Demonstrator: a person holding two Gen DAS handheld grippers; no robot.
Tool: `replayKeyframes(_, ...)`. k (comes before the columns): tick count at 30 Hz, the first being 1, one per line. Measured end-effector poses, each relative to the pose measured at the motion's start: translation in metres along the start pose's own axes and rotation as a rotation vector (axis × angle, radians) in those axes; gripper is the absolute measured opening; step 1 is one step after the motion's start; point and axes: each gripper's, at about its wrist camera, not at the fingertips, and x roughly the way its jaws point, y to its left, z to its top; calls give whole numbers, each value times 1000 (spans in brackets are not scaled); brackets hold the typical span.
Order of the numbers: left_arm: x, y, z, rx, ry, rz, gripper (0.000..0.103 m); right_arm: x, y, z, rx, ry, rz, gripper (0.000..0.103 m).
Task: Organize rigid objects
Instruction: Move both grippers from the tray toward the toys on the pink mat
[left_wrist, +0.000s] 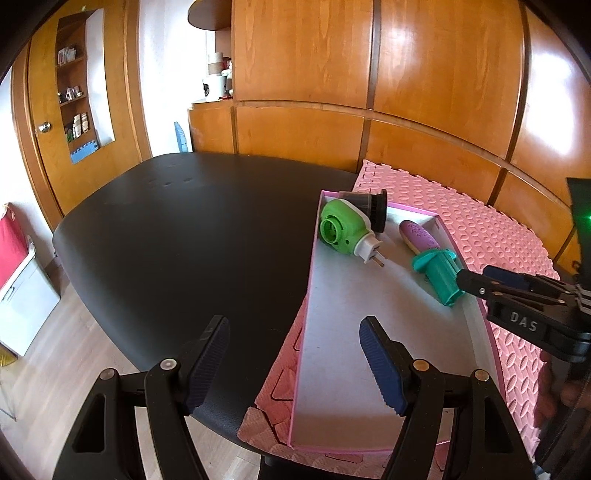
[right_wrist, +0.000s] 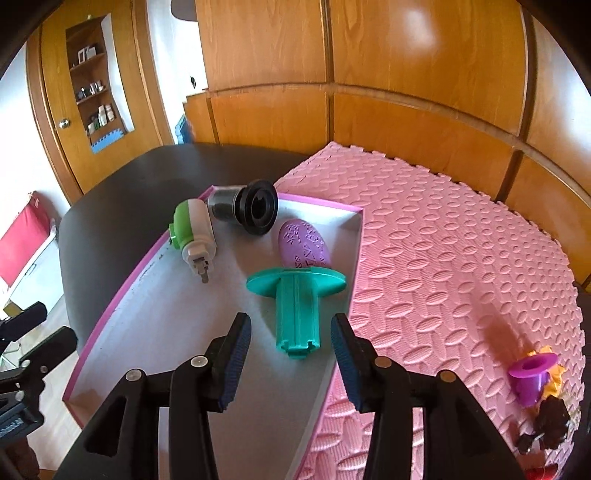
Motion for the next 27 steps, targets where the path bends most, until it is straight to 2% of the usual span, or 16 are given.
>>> replayKeyframes(12,-7,-22,1,58,-14,-20,73,-42,-36,-20,43,-47,-53,45)
replayKeyframes(22,-10,-57,6,145,-28,-72,73,-92,-110,-37,152,-92,-160,45)
replayKeyframes(27,-13,-89,10,214,-38,-124,73,-119,-160,-47,224,-122,-265,45)
